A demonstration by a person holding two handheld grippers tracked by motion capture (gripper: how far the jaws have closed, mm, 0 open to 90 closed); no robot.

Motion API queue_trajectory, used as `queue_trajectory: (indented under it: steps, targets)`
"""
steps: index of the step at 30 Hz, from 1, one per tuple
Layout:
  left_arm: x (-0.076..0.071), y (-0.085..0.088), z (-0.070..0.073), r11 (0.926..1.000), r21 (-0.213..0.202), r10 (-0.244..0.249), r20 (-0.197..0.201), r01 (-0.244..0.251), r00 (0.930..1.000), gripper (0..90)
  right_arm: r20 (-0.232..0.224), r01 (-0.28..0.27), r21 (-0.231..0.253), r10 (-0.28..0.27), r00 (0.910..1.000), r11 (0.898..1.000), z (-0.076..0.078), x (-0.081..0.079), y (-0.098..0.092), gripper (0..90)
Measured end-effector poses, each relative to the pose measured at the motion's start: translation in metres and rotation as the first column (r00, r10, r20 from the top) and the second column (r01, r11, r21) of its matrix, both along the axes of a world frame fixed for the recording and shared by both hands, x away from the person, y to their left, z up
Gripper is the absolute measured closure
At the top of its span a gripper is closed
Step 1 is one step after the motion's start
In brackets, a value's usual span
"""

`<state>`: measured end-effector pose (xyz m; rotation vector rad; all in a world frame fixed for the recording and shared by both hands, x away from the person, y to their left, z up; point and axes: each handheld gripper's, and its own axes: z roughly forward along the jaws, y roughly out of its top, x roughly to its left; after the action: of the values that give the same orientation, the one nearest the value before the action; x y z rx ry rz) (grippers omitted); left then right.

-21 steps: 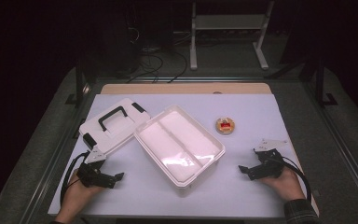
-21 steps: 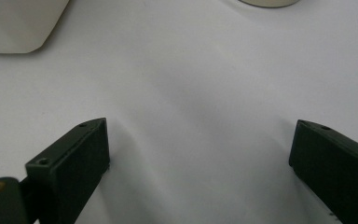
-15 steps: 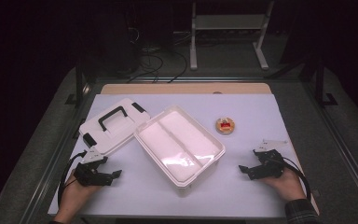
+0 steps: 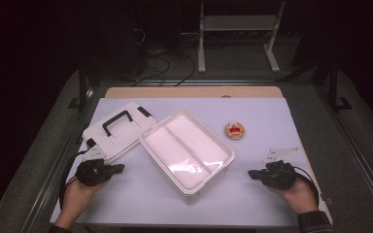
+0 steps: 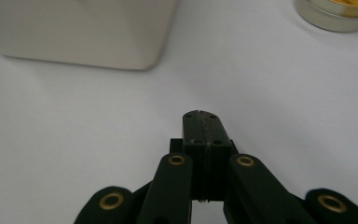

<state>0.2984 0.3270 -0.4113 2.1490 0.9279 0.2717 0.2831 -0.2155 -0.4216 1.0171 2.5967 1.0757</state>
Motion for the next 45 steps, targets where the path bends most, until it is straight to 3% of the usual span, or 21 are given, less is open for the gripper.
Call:
queue_trajectory:
  steps: [6,17,25,34,39,45]
  targets:
    - [0.014,-0.008,0.013,0.9996,0.003,-0.028,0.036,0.028,0.999,89.6,-0.013,-0.093,0.072,0.094,0.9955,0.993,0.01,-0.009,0.012,89.7]
    - [0.051,-0.021,0.028,0.9981,-0.025,-0.054,0.083,0.056,0.9951,89.6,0.017,-0.169,0.107,0.168,0.9856,0.98,0.021,-0.017,0.042,89.7]
    - [0.068,-0.044,0.028,0.9935,-0.04,-0.103,0.097,0.107,0.99,89.6,0.043,-0.167,0.11,0.163,0.9857,0.98,0.027,-0.016,0.051,89.7]
    - [0.076,-0.057,0.029,0.9902,-0.034,-0.131,0.102,0.135,0.9861,89.5,0.082,-0.167,0.129,0.157,0.9841,0.978,0.036,-0.014,0.056,89.7]
    - [0.078,-0.055,0.028,0.9872,-0.063,-0.14,0.092,0.146,0.9858,89.5,0.089,-0.156,0.133,0.145,0.9854,0.979,0.038,-0.011,0.057,89.8]
    - [0.072,-0.057,0.03,0.9798,-0.062,-0.184,0.095,0.19,0.9783,89.6,0.096,-0.129,0.121,0.117,0.9885,0.984,0.039,-0.008,0.054,89.8]
